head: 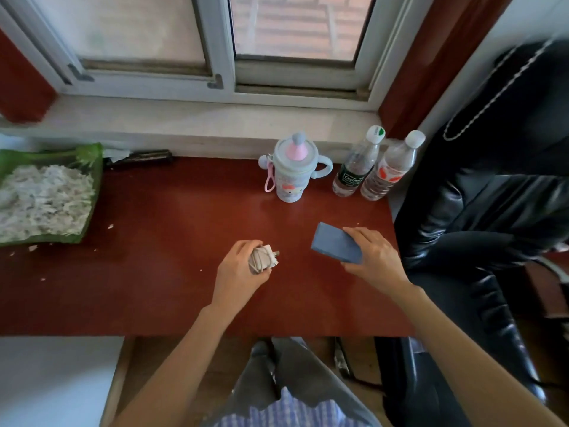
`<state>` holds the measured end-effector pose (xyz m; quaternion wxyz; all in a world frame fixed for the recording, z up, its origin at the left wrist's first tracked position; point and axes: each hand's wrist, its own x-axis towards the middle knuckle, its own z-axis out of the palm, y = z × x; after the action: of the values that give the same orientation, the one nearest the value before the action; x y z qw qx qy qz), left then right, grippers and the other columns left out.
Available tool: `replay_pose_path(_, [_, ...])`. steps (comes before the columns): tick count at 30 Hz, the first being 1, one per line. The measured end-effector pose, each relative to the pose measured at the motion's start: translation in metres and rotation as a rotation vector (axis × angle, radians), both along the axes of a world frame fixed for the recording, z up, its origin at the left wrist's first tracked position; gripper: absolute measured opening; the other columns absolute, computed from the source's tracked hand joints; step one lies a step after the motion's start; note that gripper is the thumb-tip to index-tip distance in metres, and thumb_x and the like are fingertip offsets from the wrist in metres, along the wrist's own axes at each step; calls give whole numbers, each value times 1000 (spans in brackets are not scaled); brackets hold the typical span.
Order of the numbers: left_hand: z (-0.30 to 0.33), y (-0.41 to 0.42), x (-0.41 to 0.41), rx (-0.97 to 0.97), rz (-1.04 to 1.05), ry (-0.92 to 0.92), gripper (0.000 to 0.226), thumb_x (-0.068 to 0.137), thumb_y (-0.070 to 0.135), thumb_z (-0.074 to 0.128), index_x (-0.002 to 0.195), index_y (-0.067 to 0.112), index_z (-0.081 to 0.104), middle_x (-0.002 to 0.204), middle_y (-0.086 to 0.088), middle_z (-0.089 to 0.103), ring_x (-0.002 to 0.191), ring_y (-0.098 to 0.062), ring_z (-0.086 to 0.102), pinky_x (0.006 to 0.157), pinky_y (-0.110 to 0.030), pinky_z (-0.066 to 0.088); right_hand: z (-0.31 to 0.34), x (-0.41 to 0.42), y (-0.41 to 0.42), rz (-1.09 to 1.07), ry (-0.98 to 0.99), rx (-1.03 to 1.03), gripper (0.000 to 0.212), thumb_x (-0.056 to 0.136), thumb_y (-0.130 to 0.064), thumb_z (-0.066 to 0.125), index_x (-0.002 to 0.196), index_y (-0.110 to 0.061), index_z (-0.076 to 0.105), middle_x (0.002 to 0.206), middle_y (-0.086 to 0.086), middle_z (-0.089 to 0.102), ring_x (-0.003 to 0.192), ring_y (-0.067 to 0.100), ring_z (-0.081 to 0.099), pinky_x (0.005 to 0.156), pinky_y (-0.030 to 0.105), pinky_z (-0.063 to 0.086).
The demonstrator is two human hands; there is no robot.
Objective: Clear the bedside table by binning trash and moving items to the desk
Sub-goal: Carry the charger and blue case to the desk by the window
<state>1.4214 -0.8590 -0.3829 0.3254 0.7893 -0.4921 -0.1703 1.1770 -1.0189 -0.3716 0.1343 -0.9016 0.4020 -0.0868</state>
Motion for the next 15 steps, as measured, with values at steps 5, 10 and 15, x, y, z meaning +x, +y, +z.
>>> replay_pose_path(5, [-11, -28, -2, 50, -7, 8, 53, 61, 20, 82, 110, 17, 63, 108, 3, 62, 93, -15, 62, 81, -25, 49, -11, 1, -46, -17, 34, 73, 76, 62, -24, 80, 131, -13, 52, 127, 7, 57, 114, 29, 53, 94, 45, 45])
replay_pose_path(10, [-18, -50, -5, 108, -13, 17, 53, 63, 22, 81, 113, 19, 62, 111, 6, 60, 96, -13, 61, 80, -19, 43, -28, 4, -89, -12, 67, 124, 76, 59, -19, 80, 131, -13, 53, 129, 9, 57, 116, 30, 53, 98, 43, 40])
replay_pose_path(15, [-23, -64, -8, 122, -11, 41, 53, 64, 21, 80, 114, 20, 62, 110, 7, 59, 94, -12, 61, 80, -19, 43, -42, 10, -121, 40, 133, 165, 78, 63, -20, 78, 135, -15, 48, 133, 7, 53, 121, 29, 48, 101, 41, 34])
